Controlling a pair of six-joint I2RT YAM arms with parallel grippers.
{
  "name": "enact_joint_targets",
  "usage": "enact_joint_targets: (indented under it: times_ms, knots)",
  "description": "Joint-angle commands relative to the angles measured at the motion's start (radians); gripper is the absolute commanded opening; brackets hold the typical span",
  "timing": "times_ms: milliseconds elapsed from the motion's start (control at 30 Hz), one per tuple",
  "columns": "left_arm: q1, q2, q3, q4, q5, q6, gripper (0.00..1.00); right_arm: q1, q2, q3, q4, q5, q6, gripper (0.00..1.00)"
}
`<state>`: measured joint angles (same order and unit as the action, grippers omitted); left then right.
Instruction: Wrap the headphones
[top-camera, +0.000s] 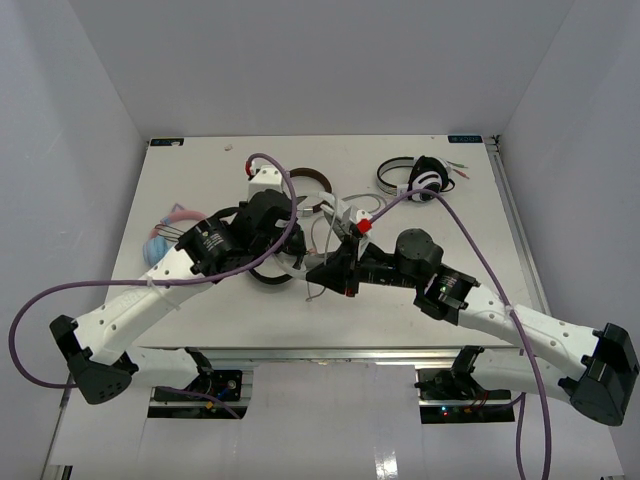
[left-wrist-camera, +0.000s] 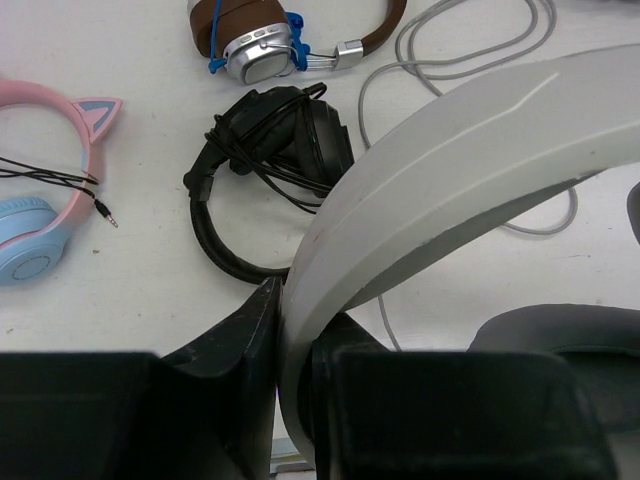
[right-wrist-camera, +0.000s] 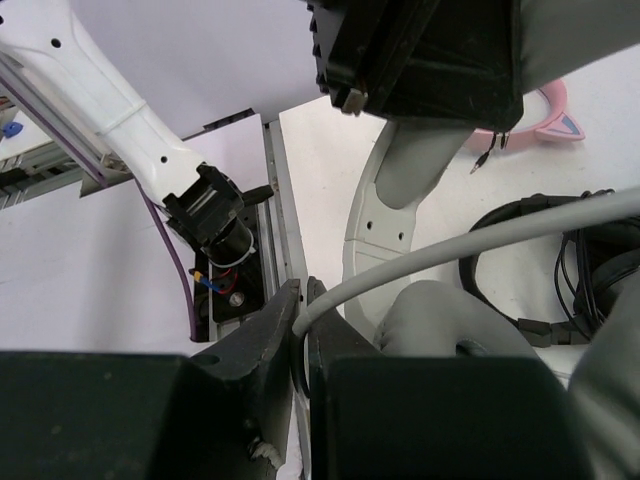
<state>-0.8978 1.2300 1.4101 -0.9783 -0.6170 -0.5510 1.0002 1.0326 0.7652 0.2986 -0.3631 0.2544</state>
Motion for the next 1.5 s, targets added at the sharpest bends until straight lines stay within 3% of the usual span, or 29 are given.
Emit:
enact_joint_targets:
  times_ms: [0, 133, 467, 600, 700, 1267, 1467]
  knots:
    - [0.007, -0.088, 0.056, 0.142, 0.025, -0.117, 0.00, 0.078, -0.024, -0.036, 0.053, 0.208, -0.028, 0.15]
    - [0.007, -0.109, 0.065, 0.158, 0.067, -0.143, 0.00, 0.152, -0.025, -0.073, 0.113, 0.352, -0.059, 0.23]
    - [0.007, -0.157, 0.048, 0.166, 0.081, -0.186, 0.00, 0.201, 0.055, -0.140, 0.296, 0.431, -0.126, 0.28]
    - [0.007, -0.178, 0.040, 0.178, 0.116, -0.206, 0.00, 0.202, 0.103, -0.190, 0.444, 0.437, -0.189, 0.44]
    - [0.007, -0.188, 0.044, 0.181, 0.144, -0.218, 0.00, 0.203, 0.146, -0.218, 0.552, 0.469, -0.236, 0.47]
    - [0.007, -0.273, 0.054, 0.188, 0.224, -0.251, 0.00, 0.201, 0.364, -0.314, 1.017, 0.451, -0.339, 0.46]
    - [0.007, -0.290, 0.042, 0.193, 0.248, -0.263, 0.00, 0.202, 0.422, -0.326, 1.108, 0.438, -0.371, 0.45]
